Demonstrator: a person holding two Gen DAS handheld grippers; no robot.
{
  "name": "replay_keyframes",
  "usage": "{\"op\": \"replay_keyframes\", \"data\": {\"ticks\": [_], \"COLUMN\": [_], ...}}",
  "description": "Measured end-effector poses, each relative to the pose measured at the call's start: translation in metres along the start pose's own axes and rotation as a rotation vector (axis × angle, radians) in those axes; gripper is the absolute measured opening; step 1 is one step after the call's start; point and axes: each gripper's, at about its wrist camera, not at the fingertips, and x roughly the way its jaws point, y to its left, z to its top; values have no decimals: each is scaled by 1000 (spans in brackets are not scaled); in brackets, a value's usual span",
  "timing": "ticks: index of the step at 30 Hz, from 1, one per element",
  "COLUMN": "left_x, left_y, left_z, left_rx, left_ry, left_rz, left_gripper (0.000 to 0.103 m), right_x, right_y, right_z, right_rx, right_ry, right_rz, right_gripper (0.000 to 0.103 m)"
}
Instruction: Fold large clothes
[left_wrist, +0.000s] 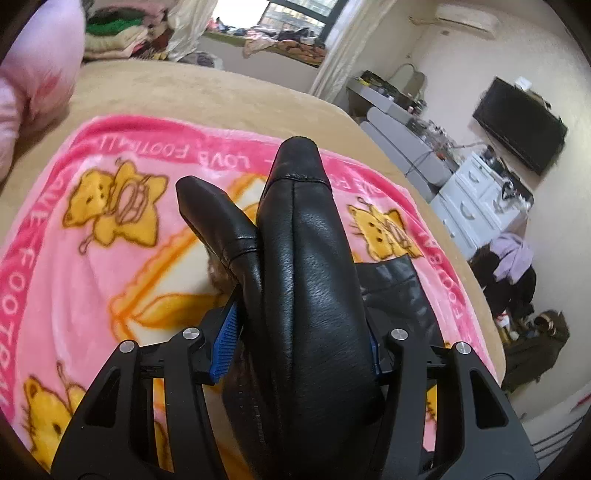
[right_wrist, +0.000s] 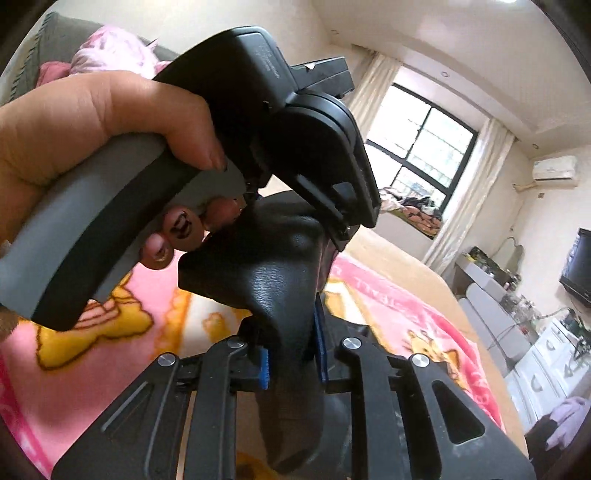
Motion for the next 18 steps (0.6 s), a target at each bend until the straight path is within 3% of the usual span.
{"op": "replay_keyframes", "data": {"ticks": [10, 18], "left_x": [6, 26], "left_y": [-66, -111], "left_z": [1, -5], "left_rx": [99, 175], "left_ry": [3, 41], "left_rz": [29, 52], "left_gripper": [47, 47], "right_x": [-31, -33], "right_y": [-37, -67], "right_z": [-19, -40], "right_rx": [55, 100], "right_ry": [-4, 28], "right_rz": [-80, -123], "right_gripper": [16, 16]}}
